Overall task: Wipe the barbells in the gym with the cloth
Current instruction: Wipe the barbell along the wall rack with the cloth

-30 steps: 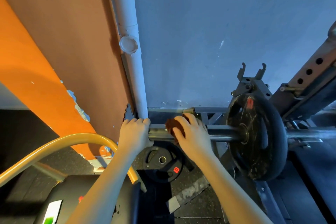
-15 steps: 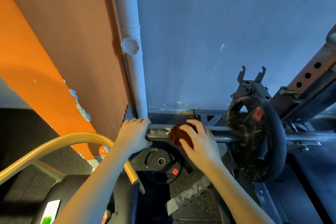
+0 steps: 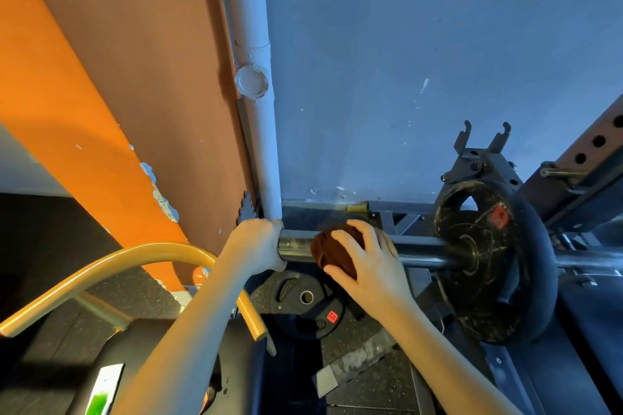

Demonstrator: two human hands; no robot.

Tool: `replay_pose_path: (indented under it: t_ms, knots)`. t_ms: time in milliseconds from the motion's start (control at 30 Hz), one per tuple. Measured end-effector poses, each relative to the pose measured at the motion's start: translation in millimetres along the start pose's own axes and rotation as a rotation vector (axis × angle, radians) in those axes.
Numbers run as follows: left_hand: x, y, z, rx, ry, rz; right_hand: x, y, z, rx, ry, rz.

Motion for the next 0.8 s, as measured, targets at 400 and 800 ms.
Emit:
replay_pose_path:
  t_ms: [400,800]
  knots:
    - [51.1,30.8,-63.3,-0.193,0.092,0.106,-16.8,-0.4,32.2,-0.233,-0.069,0.066]
    - [59.4,31.7,-70.5,-0.197,0.123,0.063,-24.8,37.5,50.4,-0.398,-0.201,0.145]
Point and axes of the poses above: each hand's wrist, its own z-axis towards the middle knuckle, its own x-axis out of the back of the hand, y = z × x, the point moved 10 cm from there along z, towards the middle knuckle, and after that the axes turned 12 degrees about x, right-handed, at the moved point
